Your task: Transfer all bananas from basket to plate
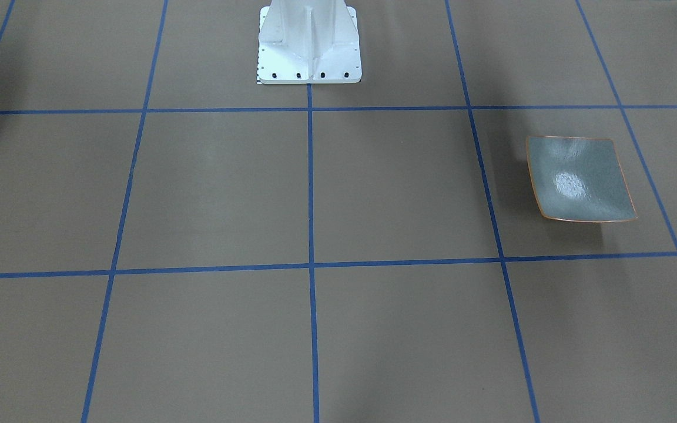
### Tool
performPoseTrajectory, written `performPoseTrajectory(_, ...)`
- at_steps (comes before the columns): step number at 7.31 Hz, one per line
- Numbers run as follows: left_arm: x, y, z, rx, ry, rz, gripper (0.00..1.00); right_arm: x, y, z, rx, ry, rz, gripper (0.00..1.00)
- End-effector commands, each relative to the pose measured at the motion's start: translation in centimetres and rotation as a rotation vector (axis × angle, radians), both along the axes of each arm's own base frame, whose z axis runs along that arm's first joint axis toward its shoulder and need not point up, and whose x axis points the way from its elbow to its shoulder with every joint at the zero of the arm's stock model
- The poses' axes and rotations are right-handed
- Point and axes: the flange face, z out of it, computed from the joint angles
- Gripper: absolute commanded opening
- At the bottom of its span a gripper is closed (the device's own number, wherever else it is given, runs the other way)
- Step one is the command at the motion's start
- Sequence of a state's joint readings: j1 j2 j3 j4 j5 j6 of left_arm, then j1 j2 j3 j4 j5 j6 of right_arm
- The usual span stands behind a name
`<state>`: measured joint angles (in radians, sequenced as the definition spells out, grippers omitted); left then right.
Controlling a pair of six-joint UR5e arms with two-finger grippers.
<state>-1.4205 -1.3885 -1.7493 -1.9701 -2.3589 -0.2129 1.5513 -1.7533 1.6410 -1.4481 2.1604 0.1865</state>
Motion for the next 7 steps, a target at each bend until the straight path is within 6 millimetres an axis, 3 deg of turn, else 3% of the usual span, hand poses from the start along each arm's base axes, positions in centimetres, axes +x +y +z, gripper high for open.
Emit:
performPoseTrajectory(1,0.1,-0.6,-0.6,0.015,0.004,0.001,0.99,0.0,-2.7,-5.0,0.089,-0.049,0.021,0.00)
performPoseTrajectory(2,0.4,-1.9,-1.8,0.020,0.012,-0.011,0.99,-0.9,-4.8,-7.4,0.126,-0.123,0.020,0.00)
performPoseTrajectory(3,1.1,-4.3,-4.3,-0.004,0.042,-0.068,0.99,-3.3,-7.5,-10.4,0.142,-0.176,0.014,0.00)
performPoseTrajectory(5,7.0,-8.8,-11.1,-0.076,0.146,-0.102,0.99,-10.6,-11.5,-18.7,0.180,-0.280,-0.027,0.00)
performPoseTrajectory(7,14.3,-13.0,-19.1,-0.131,0.228,-0.115,0.99,-19.7,-13.0,-27.7,0.159,-0.349,-0.030,0.00)
